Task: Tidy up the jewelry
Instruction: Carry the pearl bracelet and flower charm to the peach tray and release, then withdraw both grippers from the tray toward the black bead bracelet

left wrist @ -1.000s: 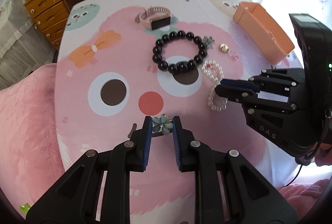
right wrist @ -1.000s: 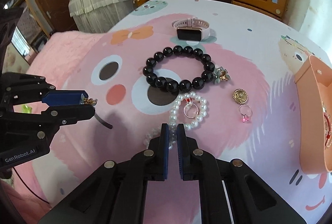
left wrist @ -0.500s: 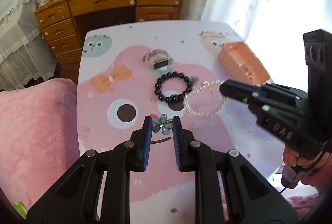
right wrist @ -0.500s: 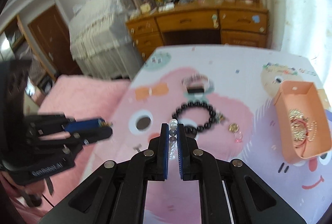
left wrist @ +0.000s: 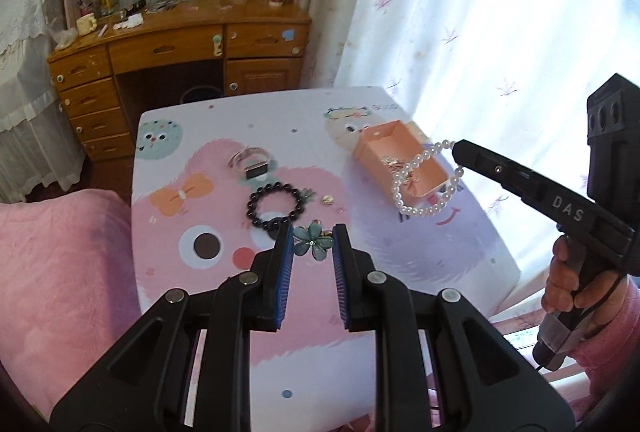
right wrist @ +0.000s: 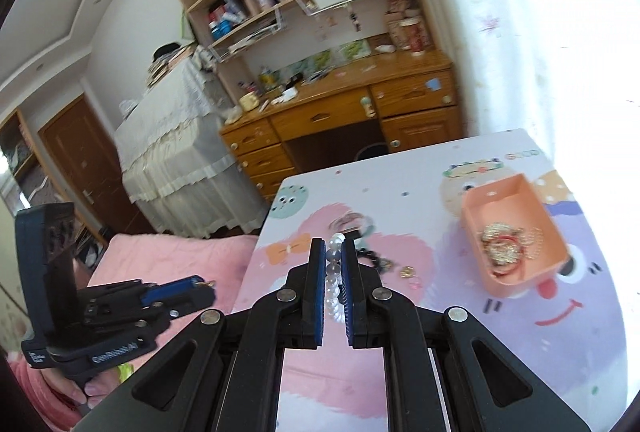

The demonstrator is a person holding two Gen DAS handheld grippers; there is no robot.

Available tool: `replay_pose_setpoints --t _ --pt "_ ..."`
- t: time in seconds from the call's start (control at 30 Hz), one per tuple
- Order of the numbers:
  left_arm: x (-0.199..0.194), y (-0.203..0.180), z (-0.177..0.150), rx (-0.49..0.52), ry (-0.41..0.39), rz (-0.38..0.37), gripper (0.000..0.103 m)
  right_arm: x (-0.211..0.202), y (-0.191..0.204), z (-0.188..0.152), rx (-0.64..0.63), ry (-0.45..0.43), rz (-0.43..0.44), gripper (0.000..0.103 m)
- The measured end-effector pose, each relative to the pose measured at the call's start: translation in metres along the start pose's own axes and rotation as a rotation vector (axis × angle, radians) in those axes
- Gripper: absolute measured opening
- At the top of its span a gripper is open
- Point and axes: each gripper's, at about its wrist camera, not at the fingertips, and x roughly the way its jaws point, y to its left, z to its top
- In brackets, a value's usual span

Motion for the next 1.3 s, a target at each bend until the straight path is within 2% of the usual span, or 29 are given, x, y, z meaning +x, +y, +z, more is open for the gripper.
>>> replay_pose_setpoints --t 0.13,0.33,0.6,0.77,1.1,1.3 --pt "-0.009 -0.02 0.001 0.005 -0.008 -0.043 0.017 -0.038 -0.022 0.003 0.051 -0.02 -0.034 0.007" --pt "0.001 -0.056 0.001 0.028 0.013 -0.076 0.017 -0.079 -0.066 0.002 0.131 -0.046 -0.049 0.007" --pt "0.037 -0.108 0.023 0.015 0.034 -0.068 0.017 -0.092 -0.127 0.02 0.105 -0.018 -0.033 0.007" --pt "0.072 -0.145 0.051 0.005 0.097 -0.056 0.017 -0.076 -0.164 0.042 0.08 0.055 0.002 0.007" --pt "0.149 -0.189 0.12 -0.046 0.098 -0.018 0.017 -0.025 -0.238 0.096 -0.045 0.179 0.07 0.007" --pt "0.199 -0.2 0.154 -0.075 0.11 0.009 0.017 0.019 -0.255 0.114 -0.114 0.24 0.092 0.007"
